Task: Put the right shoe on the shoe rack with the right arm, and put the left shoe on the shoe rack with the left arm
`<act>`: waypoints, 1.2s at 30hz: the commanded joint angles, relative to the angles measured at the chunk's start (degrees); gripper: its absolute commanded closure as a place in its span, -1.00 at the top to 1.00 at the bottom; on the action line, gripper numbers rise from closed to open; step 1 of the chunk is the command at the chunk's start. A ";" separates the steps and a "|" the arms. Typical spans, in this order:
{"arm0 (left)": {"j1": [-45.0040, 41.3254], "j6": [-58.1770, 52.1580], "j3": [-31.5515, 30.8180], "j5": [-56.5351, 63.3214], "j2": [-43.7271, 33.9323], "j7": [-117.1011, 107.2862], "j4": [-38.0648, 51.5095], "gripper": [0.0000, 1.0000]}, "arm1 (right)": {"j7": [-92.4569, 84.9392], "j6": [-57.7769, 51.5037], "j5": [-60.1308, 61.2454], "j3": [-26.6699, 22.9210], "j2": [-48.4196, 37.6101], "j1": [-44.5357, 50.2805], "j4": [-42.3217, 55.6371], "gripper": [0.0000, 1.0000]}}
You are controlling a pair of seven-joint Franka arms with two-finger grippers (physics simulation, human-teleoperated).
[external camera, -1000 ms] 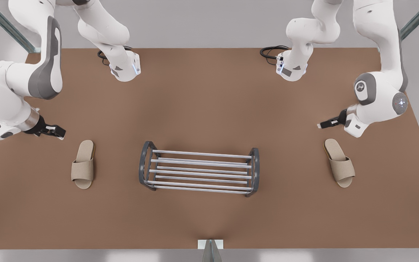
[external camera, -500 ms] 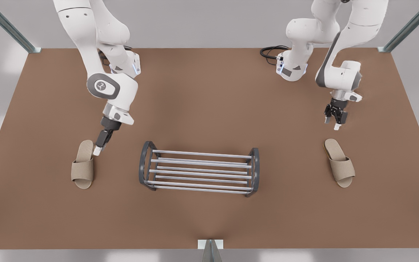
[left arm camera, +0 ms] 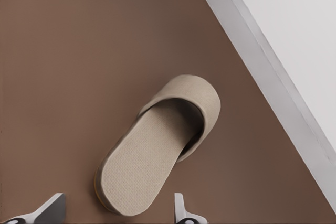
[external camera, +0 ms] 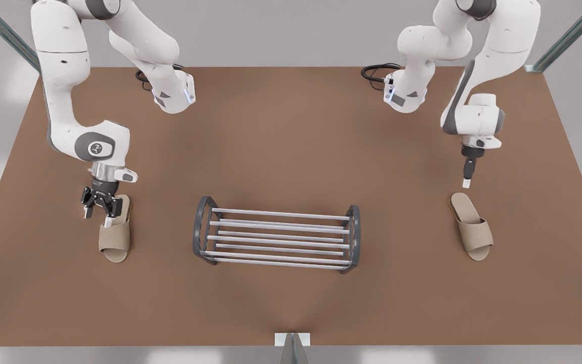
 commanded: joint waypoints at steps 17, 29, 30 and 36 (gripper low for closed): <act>3.95 -4.39 -0.47 -13.97 1.44 -14.86 0.17 1.00 | -4.58 -19.82 -51.30 3.26 12.36 -5.91 0.35 1.00; 6.50 -4.91 -5.21 -14.50 7.24 -26.64 7.46 1.00 | 1.05 -30.11 -59.83 -6.23 12.89 6.39 -4.13 1.00; 6.94 -4.82 -5.92 -14.59 7.59 -26.64 8.43 1.00 | 1.05 -30.11 -59.92 -6.23 12.89 6.48 -4.13 1.00; 7.38 -4.30 -8.64 -15.11 9.26 -28.14 12.47 1.00 | 1.05 -31.51 -59.92 -5.96 11.75 6.30 -7.73 1.00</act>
